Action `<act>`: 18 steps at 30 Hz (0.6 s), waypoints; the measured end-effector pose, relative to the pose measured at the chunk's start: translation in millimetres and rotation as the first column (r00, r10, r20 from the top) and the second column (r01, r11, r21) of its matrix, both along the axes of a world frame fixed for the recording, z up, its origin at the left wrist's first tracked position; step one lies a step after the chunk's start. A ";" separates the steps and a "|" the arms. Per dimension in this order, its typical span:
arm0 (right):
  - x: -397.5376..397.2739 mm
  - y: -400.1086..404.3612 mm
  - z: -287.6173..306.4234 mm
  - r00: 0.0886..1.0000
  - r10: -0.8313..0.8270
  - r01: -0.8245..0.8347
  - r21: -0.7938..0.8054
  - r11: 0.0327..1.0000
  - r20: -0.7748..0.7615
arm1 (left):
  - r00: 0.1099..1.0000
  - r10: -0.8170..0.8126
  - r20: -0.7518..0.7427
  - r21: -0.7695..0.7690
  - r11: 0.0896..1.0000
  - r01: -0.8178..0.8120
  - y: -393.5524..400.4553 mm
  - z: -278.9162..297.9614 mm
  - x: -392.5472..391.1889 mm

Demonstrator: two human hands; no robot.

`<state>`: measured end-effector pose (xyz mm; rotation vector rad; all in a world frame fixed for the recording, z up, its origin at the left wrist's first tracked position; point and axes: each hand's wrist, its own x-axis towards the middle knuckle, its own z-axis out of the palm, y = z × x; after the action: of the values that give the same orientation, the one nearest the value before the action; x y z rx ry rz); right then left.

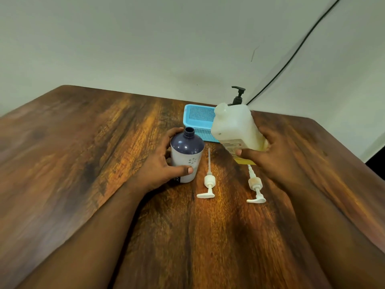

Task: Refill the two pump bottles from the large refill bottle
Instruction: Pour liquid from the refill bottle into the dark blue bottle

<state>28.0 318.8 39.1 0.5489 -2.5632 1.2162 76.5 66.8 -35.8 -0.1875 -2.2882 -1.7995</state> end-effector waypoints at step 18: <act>-17.9 -6.7 23.7 0.944 0.202 -0.054 0.484 0.874 -0.260 | 1.000 -0.012 0.002 -0.006 1.000 0.012 -1.2 -0.5 -1.6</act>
<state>10.1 312.1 62.8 0.9419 -2.5710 0.4674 74.9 65.7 -36.4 -0.2007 -2.2983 -1.7997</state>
